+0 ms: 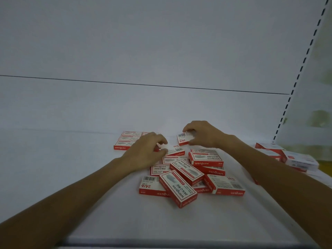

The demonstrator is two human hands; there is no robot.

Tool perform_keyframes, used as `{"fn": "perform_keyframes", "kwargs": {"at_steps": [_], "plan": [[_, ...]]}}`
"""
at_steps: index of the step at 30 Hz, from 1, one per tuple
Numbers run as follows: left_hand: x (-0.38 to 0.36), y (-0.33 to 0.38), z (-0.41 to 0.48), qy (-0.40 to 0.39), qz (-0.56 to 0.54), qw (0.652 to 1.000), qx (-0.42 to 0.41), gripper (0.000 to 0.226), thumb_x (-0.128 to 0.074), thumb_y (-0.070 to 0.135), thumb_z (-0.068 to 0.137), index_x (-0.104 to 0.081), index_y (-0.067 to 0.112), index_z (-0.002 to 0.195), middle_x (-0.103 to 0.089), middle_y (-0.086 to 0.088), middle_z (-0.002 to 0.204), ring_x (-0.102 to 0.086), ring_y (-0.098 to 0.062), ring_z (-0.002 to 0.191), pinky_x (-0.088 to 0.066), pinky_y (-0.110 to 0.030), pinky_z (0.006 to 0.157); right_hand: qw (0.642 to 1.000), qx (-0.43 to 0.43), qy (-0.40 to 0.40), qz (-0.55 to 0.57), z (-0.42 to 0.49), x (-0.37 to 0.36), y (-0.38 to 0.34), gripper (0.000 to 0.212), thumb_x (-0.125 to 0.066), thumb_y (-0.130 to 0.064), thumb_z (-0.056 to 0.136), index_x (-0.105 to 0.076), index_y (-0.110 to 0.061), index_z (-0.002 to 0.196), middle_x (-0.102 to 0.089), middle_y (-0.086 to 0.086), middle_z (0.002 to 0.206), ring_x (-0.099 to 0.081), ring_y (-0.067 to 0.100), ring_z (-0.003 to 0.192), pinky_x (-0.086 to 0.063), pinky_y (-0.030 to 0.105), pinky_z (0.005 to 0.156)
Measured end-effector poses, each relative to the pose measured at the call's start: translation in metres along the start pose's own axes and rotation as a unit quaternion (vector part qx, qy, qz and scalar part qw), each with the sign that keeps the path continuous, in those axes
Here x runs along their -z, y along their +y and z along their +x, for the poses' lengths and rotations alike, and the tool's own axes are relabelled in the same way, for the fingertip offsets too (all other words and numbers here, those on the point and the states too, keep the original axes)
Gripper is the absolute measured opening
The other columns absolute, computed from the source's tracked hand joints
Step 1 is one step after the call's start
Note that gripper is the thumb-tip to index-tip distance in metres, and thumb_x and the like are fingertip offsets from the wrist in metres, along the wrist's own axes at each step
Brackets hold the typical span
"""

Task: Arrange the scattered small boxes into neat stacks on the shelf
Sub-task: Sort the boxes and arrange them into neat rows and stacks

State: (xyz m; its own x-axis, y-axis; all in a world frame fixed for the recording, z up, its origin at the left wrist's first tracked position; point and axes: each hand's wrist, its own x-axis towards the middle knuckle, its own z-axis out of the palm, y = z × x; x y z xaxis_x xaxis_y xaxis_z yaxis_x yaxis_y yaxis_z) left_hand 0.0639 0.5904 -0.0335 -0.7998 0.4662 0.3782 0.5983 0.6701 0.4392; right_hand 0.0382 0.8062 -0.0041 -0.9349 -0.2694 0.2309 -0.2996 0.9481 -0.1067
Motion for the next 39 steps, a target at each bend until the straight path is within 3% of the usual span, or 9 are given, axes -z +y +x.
{"fn": "perform_keyframes", "kwargs": {"at_steps": [6, 10, 13, 16, 19, 22, 29, 36, 39], "plan": [[0.017, -0.016, -0.003, 0.033, -0.025, 0.999, 0.03, 0.043, -0.061, 0.029, 0.087, -0.047, 0.018, 0.126, -0.056, -0.003, 0.121, -0.054, -0.011, 0.094, -0.045, -0.023, 0.081, 0.995, 0.032, 0.046, 0.086, 0.002, 0.016, -0.041, 0.044, -0.068, -0.026, 0.081, -0.055, -0.013, 0.121, -0.059, 0.005, 0.119, -0.054, 0.015, 0.101, -0.04, 0.019, 0.082], [0.033, -0.027, -0.017, 0.068, -0.012, 0.998, 0.013, 0.05, -0.059, 0.025, 0.088, -0.039, 0.023, 0.133, -0.051, -0.004, 0.126, -0.055, -0.017, 0.105, -0.048, -0.028, 0.086, 0.98, 0.043, -0.006, 0.193, 0.008, 0.018, -0.084, 0.025, -0.062, -0.026, 0.086, -0.062, -0.012, 0.106, -0.066, 0.003, 0.101, -0.062, 0.017, 0.084, -0.049, 0.019, 0.072], [0.049, -0.041, -0.026, 0.096, -0.04, 0.994, 0.024, 0.028, -0.052, 0.022, 0.093, -0.05, 0.019, 0.12, -0.06, -0.004, 0.108, -0.058, -0.013, 0.089, -0.046, -0.013, 0.069, 0.968, 0.033, -0.053, 0.244, 0.015, 0.017, -0.113, 0.026, -0.05, -0.029, 0.092, -0.065, -0.008, 0.1, -0.068, 0.007, 0.094, -0.067, 0.026, 0.08, -0.056, 0.029, 0.072], [0.066, -0.055, -0.035, 0.099, -0.105, 0.985, 0.094, 0.017, -0.054, 0.035, 0.09, -0.057, 0.018, 0.088, -0.062, 0.003, 0.079, -0.055, -0.01, 0.069, -0.038, -0.008, 0.053, 0.958, 0.017, -0.051, 0.283, 0.019, 0.015, -0.134, 0.026, -0.047, -0.028, 0.095, -0.062, -0.007, 0.101, -0.066, 0.009, 0.094, -0.069, 0.024, 0.078, -0.056, 0.021, 0.063], [0.074, -0.067, -0.04, 0.09, -0.138, 0.977, 0.133, 0.033, -0.051, 0.039, 0.09, -0.06, 0.008, 0.082, -0.068, -0.01, 0.084, -0.06, -0.022, 0.076, -0.046, -0.018, 0.067, 0.951, 0.015, -0.029, 0.307, 0.02, 0.012, -0.148, 0.029, -0.064, -0.025, 0.086, -0.056, -0.016, 0.112, -0.062, 0.002, 0.101, -0.068, 0.018, 0.074, -0.055, 0.017, 0.06], [0.078, -0.072, -0.047, 0.09, -0.199, 0.963, 0.156, 0.039, -0.055, 0.043, 0.087, -0.063, 0.004, 0.09, -0.068, -0.008, 0.084, -0.065, -0.027, 0.089, -0.052, -0.04, 0.087, 0.979, 0.073, 0.015, 0.191, 0.019, 0.004, -0.158, 0.041, -0.075, -0.02, 0.076, -0.057, -0.018, 0.113, -0.062, 0.0, 0.104, -0.06, 0.012, 0.079, -0.05, 0.017, 0.069], [0.079, -0.089, -0.068, 0.041, -0.104, 0.984, 0.137, 0.019, -0.053, 0.032, 0.09, -0.063, 0.018, 0.096, -0.066, 0.001, 0.09, -0.061, -0.019, 0.089, -0.046, -0.029, 0.077, 0.999, 0.041, 0.006, 0.019, 0.014, -0.014, -0.168, 0.049, -0.073, -0.031, 0.076, -0.058, -0.02, 0.121, -0.051, 0.005, 0.116, -0.05, 0.019, 0.105, -0.043, 0.033, 0.091], [0.071, -0.095, -0.082, 0.006, 0.004, 0.998, 0.063, 0.016, -0.052, 0.026, 0.088, -0.066, 0.02, 0.091, -0.057, 0.003, 0.088, -0.056, -0.017, 0.089, -0.047, -0.033, 0.082, 0.998, -0.028, -0.036, 0.039, 0.007, -0.031, -0.17, 0.05, -0.07, -0.03, 0.079, -0.057, -0.015, 0.125, -0.053, 0.006, 0.125, -0.049, 0.018, 0.112, -0.03, 0.017, 0.084], [0.068, -0.096, -0.082, 0.009, 0.037, 0.998, 0.044, 0.017, -0.052, 0.028, 0.089, -0.066, 0.019, 0.094, -0.058, 0.001, 0.092, -0.055, -0.016, 0.092, -0.045, -0.031, 0.079, 0.996, -0.038, -0.04, 0.065, 0.01, -0.035, -0.173, 0.036, -0.068, -0.027, 0.079, -0.065, -0.015, 0.113, -0.057, 0.0, 0.101, -0.048, 0.012, 0.092, -0.035, 0.014, 0.067]]}}
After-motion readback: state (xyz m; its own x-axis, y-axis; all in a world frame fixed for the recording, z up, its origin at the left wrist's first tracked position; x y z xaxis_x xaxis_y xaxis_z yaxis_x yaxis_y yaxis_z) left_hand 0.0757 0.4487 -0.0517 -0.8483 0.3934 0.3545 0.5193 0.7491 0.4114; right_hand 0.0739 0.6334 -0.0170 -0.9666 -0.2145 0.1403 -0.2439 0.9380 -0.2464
